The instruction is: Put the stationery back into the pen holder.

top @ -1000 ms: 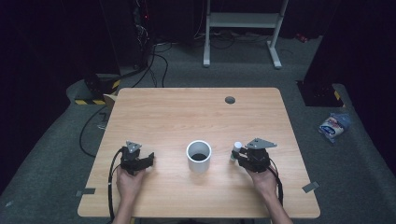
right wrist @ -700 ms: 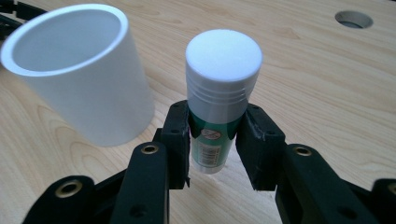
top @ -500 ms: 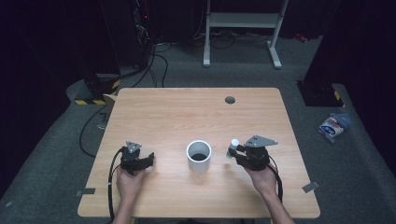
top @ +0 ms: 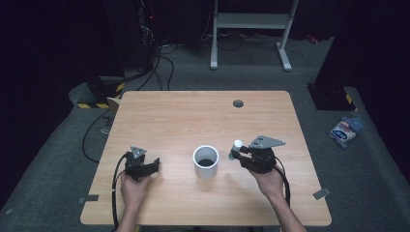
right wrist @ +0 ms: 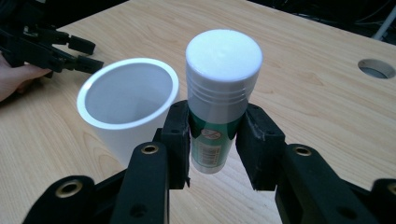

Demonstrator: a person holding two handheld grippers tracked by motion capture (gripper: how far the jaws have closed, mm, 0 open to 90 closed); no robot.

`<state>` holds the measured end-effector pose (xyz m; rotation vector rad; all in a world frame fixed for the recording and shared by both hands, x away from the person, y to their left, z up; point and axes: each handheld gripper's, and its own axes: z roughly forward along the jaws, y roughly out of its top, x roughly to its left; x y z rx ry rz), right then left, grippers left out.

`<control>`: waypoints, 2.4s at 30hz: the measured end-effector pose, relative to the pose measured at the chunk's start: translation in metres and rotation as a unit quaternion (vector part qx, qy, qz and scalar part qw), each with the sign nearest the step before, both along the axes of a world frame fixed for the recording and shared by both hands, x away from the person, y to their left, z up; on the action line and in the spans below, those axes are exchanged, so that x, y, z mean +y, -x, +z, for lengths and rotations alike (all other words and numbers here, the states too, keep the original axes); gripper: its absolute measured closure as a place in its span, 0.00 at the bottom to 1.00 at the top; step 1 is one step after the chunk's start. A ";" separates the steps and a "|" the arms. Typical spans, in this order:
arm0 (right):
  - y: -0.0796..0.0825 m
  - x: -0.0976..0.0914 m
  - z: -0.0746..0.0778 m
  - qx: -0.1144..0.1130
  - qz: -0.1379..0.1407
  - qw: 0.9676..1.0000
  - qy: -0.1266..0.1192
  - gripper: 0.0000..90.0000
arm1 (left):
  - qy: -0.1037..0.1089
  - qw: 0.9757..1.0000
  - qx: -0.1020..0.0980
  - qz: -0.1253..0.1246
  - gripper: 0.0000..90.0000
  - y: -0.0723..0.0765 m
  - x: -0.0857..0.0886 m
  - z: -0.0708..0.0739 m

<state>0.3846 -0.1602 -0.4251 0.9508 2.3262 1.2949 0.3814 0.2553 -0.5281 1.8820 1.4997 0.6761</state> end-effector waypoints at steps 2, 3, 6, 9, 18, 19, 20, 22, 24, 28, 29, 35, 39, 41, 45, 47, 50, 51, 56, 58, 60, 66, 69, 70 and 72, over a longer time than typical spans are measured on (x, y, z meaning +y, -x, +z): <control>0.000 0.003 0.004 -0.004 0.005 1.000 0.001 0.73 | 0.000 1.000 0.000 0.000 0.29 0.000 0.000 0.000; 0.000 0.005 0.006 -0.005 0.008 1.000 0.001 0.73 | 0.000 1.000 0.000 0.000 0.29 0.000 0.000 0.000; 0.000 0.008 0.011 -0.007 0.015 1.000 -0.005 0.73 | 0.000 1.000 0.000 0.000 0.29 0.000 0.000 0.000; 0.000 0.011 0.015 -0.012 0.022 1.000 -0.010 0.73 | 0.000 1.000 0.000 0.000 0.29 0.000 0.000 0.000; 0.001 0.022 0.025 -0.016 0.043 0.999 -0.020 0.73 | 0.000 1.000 0.000 0.000 0.29 0.000 0.000 0.000; 0.000 0.023 0.025 -0.016 0.044 0.999 -0.020 0.73 | 0.000 1.000 0.000 0.000 0.29 0.000 0.000 0.000; 0.000 0.024 0.025 -0.014 0.047 0.999 -0.023 0.73 | 0.000 1.000 0.000 0.000 0.29 0.000 0.000 0.000; 0.000 0.026 0.026 -0.013 0.051 0.998 -0.024 0.73 | 0.000 1.000 0.000 0.000 0.29 0.000 0.000 0.000; 0.001 0.029 0.026 -0.015 0.056 0.998 -0.022 0.73 | 0.000 1.000 0.000 0.000 0.29 0.000 0.000 0.000; 0.001 0.035 0.026 -0.013 0.063 0.998 -0.020 0.73 | 0.001 1.000 0.000 0.000 0.29 0.000 0.000 0.000; 0.001 0.036 0.025 -0.015 0.066 0.998 -0.020 0.73 | 0.001 1.000 0.000 0.000 0.29 0.000 0.000 0.000; 0.000 0.045 0.022 -0.007 0.076 0.997 -0.018 0.73 | 0.000 1.000 0.000 0.000 0.29 0.000 0.000 0.000; -0.002 0.049 0.019 -0.004 0.079 0.997 -0.017 0.73 | 0.000 1.000 0.000 0.000 0.29 0.000 0.000 0.000; -0.003 0.051 0.016 -0.002 0.082 0.997 -0.017 0.73 | 0.000 1.000 0.000 0.000 0.29 0.000 0.000 0.000; -0.005 0.056 0.011 0.005 0.085 0.996 -0.011 0.73 | 0.001 1.000 -0.001 0.001 0.29 0.000 0.000 0.000; -0.005 0.059 0.009 0.006 0.085 0.996 -0.003 0.73 | 0.001 1.000 -0.001 0.001 0.29 0.000 0.000 0.000; -0.005 0.063 0.004 0.007 0.087 0.996 0.007 0.72 | 0.002 1.000 -0.001 0.001 0.29 0.000 0.000 0.000; -0.006 0.063 0.003 0.009 0.088 0.996 0.007 0.72 | 0.001 1.000 -0.001 0.001 0.29 0.000 0.000 0.000; -0.008 0.068 -0.005 0.013 0.088 0.996 0.024 0.72 | 0.001 1.000 -0.001 0.001 0.29 0.000 0.000 0.000; -0.008 0.069 -0.007 0.015 0.087 0.996 0.025 0.72 | 0.001 1.000 -0.001 0.001 0.29 0.000 0.000 0.000; -0.009 0.069 -0.011 0.019 0.084 0.996 0.026 0.72 | 0.001 1.000 -0.001 0.001 0.29 0.000 0.000 0.000; -0.010 0.070 -0.017 0.025 0.083 0.996 0.031 0.72 | 0.001 1.000 -0.001 0.001 0.29 0.000 0.000 0.000; -0.009 0.070 -0.018 0.026 0.080 0.996 0.032 0.72 | 0.001 1.000 -0.001 0.001 0.29 0.000 0.000 0.000; -0.009 0.070 -0.018 0.023 0.081 0.996 0.034 0.72 | 0.001 1.000 -0.001 0.001 0.29 0.000 0.000 0.000; -0.008 0.071 -0.018 0.022 0.082 0.996 0.034 0.71 | 0.001 1.000 -0.001 0.001 0.29 0.000 0.000 0.000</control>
